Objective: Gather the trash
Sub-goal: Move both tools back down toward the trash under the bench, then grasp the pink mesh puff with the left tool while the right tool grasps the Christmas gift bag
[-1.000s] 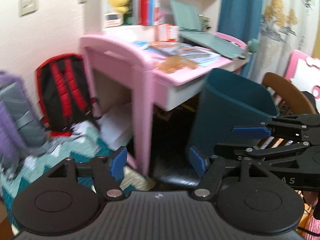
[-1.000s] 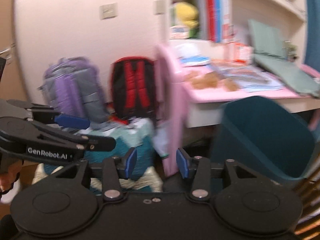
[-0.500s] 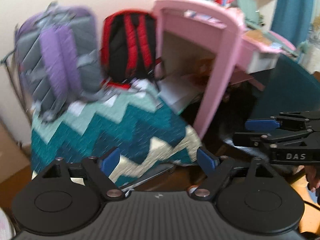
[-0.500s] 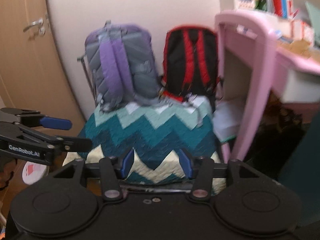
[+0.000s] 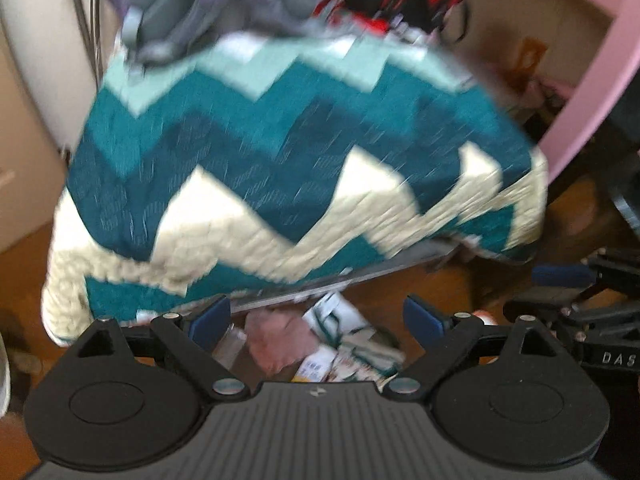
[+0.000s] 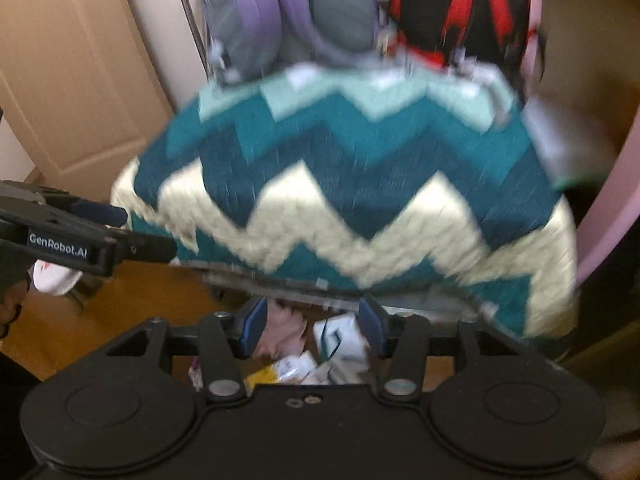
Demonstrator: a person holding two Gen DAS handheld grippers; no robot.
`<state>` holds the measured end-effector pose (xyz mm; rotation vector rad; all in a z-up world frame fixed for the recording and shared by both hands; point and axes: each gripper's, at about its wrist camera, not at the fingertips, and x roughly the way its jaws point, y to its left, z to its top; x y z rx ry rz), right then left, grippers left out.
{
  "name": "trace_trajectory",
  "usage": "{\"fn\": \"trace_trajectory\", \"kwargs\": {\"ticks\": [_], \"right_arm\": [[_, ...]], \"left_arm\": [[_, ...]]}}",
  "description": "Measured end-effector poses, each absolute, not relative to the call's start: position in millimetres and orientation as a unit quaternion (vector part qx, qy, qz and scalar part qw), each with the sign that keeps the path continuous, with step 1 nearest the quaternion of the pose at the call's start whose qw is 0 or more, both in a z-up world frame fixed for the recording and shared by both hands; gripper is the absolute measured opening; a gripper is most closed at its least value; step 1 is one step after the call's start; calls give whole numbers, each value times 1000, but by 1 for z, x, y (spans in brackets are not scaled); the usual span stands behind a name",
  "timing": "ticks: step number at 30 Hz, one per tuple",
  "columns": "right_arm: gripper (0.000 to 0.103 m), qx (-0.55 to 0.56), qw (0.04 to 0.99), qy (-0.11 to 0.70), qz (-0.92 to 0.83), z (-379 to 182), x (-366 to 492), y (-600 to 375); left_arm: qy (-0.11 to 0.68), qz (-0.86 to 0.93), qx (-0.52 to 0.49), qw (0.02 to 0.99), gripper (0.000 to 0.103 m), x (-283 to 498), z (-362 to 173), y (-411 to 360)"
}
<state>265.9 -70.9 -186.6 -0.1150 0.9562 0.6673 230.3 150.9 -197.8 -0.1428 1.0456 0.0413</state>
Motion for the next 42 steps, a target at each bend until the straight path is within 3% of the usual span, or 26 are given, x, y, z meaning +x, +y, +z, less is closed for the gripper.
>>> {"fn": "trace_trajectory", "kwargs": {"ticks": [9,15,23,35,37,42], "right_arm": [[51,12,754,616,228,-337,306,-53],[51,79,689,694,192,-408,316,-56],[51,81,619,758,190,-477,307,-18],[50,145,566,802,126,-532,312,-12],[50,147,560,807,114,-540,312,-12],[49,137,567,805,110,-550,313,-10]], "left_arm": [[597,29,-66,799,94,269,-321,161],[630,24,-39,775,94,290,-384,156],[647,19,-18,762,94,304,-440,163],[646,4,37,762,93,322,-499,156],[652,-2,34,757,86,324,-507,154],[667,4,11,745,57,331,-523,159]]}}
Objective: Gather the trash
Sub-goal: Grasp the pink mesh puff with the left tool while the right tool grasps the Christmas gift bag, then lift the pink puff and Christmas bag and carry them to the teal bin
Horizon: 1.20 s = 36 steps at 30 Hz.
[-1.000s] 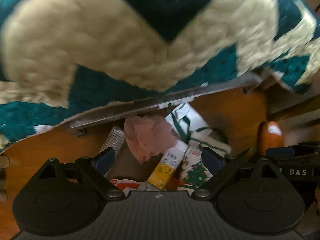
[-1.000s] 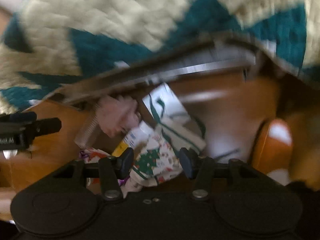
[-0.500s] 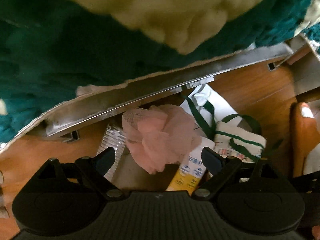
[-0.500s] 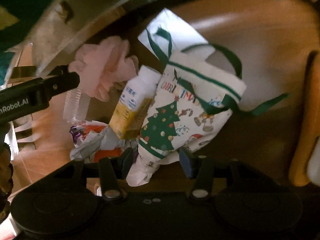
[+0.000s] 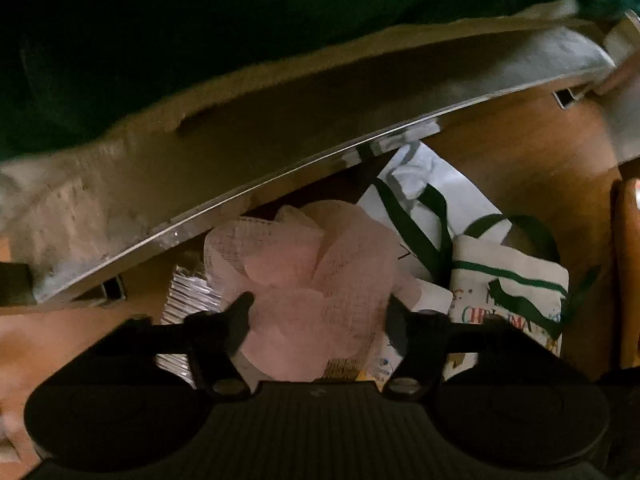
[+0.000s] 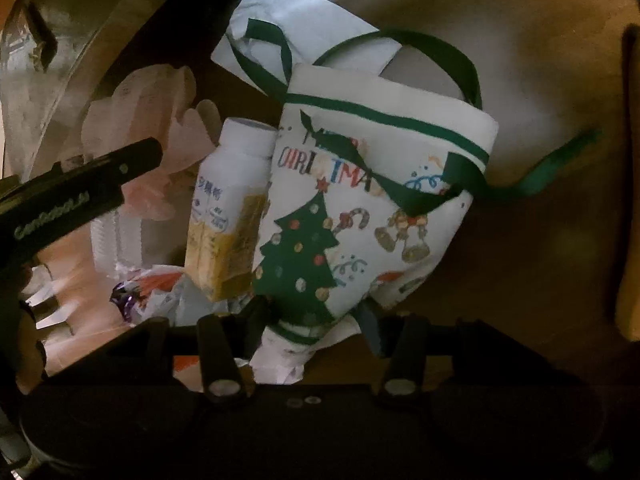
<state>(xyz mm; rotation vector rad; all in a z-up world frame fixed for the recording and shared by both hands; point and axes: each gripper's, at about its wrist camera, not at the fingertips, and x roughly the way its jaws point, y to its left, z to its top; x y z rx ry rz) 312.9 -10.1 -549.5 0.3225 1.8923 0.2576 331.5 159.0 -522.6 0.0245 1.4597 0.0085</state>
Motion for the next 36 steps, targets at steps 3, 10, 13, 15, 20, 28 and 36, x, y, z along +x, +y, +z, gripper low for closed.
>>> {"fn": "trace_trajectory", "kwargs": {"ticks": [3,10,13,15,20,28,36], "right_arm": [[40,140,568,804,107,-552,314,-12],[6,107,583,797,118,-544,314,-11],[4,87,600,786,118,-533,314,-9],[3,78,610,780,116,-523,314,-10],[3,59,635,763,106,-489,314,-19],[3,58,667,733,115,-409,303,-40],[3,33,730,663,162,-307,281,-70]], "left_arm": [[676,9,-15,736,39,333,-530,165],[684,15,-56,727,14,329,-530,172],[686,16,-57,725,12,327,-523,172],[685,17,-58,726,12,325,-513,172],[677,22,-59,734,12,320,-479,170],[662,17,-45,748,12,299,-401,148],[605,15,-41,795,12,257,-301,122]]}}
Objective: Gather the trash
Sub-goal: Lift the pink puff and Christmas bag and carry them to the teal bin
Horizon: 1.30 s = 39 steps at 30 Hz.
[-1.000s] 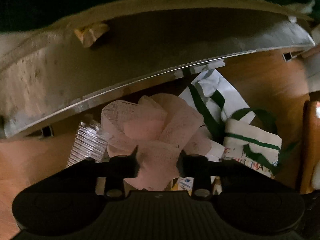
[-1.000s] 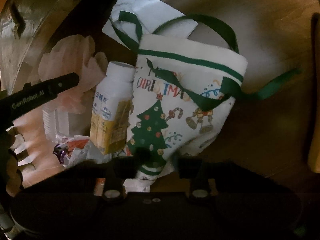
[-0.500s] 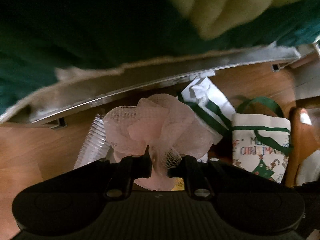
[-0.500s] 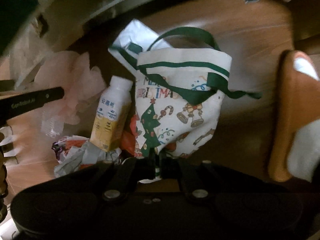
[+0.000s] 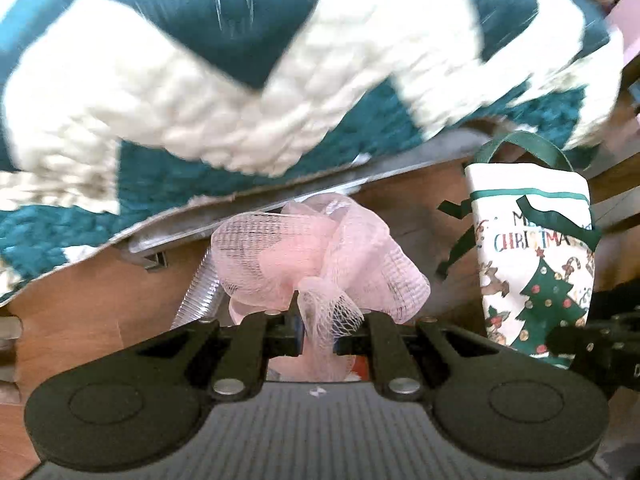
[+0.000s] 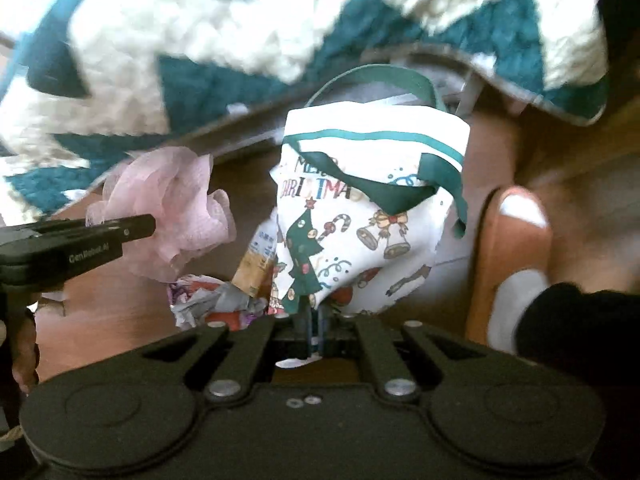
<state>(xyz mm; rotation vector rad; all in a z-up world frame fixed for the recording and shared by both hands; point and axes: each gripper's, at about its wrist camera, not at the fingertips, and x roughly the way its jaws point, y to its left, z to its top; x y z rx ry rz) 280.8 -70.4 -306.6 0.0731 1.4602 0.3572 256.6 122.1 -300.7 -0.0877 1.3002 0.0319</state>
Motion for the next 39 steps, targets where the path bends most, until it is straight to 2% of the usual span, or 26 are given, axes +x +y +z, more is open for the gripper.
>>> {"fn": "trace_trajectory", "kwargs": {"ticks": [11,20,26,39], "right_arm": [[3,-27,823,507,253,-147,224,-114],[2,-61,878,384,279,-28,196,-189],[2,-71,903,327,270,44,182,-249],[2,-42,960,243,130,125,195,-377]], "left_arm": [[463,22,-47,885,12,212,-140,86],[341,-39,-23,939,12,191,-8,10],[277,-94,-6,956,12,199,58,-49],[175,-221,67,957,12,221,186,-218]]}}
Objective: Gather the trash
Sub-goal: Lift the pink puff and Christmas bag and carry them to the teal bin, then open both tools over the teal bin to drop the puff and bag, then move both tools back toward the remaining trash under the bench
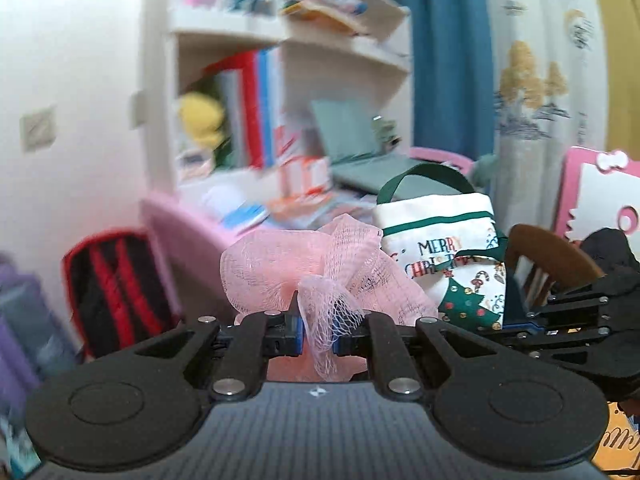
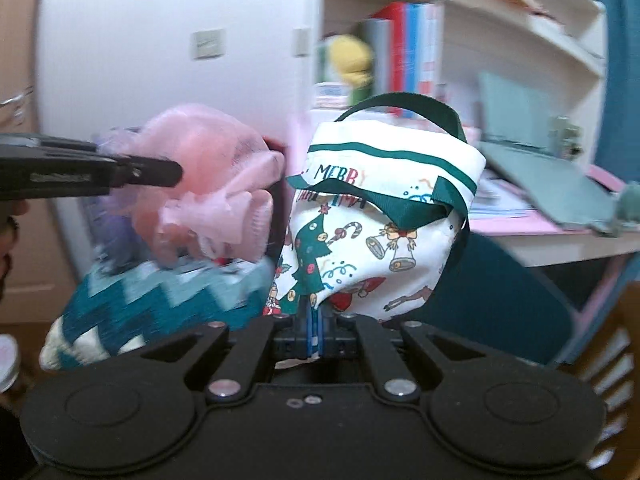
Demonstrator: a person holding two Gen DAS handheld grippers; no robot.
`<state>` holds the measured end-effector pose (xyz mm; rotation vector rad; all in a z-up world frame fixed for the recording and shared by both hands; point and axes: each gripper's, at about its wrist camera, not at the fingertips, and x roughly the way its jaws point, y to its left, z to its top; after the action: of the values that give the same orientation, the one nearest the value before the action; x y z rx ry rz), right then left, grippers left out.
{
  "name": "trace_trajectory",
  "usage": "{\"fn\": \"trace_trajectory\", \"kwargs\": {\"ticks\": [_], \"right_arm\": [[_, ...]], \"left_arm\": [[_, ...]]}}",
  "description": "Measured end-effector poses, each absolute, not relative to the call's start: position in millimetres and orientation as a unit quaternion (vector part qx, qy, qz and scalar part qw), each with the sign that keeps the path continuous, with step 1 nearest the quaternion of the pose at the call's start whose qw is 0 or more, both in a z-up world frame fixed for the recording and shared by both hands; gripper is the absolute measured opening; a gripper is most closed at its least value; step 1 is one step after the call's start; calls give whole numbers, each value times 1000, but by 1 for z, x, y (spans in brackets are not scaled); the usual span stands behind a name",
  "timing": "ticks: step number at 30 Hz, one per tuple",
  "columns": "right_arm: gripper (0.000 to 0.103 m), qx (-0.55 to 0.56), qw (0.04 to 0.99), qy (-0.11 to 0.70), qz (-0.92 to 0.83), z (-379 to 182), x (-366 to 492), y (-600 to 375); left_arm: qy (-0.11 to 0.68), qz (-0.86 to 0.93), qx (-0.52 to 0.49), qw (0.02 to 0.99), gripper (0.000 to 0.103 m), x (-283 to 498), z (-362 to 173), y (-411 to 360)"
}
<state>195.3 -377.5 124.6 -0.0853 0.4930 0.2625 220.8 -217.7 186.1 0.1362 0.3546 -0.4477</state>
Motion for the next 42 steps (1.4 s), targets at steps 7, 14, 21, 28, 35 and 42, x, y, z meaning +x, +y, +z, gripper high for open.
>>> {"fn": "trace_trajectory", "kwargs": {"ticks": [7,14,21,28,35,42], "right_arm": [[3,-33,965,254,55,127,211,-445],[3,-33,959,279,34,116,226,-475],[3,-38,943,328,44,92,245,-481],[12,-28,935,350,48,82,257,-479],[25,-32,937,344,50,89,251,-479],[30,-19,941,334,54,103,239,-479]], "left_arm": [[176,-277,69,942,12,252,198,-302],[211,-296,94,927,12,284,168,-364],[273,-272,122,915,12,317,121,-391],[332,-273,108,896,12,338,92,-396],[345,-270,75,896,27,342,91,-387],[325,-268,67,904,53,323,108,-369]]}}
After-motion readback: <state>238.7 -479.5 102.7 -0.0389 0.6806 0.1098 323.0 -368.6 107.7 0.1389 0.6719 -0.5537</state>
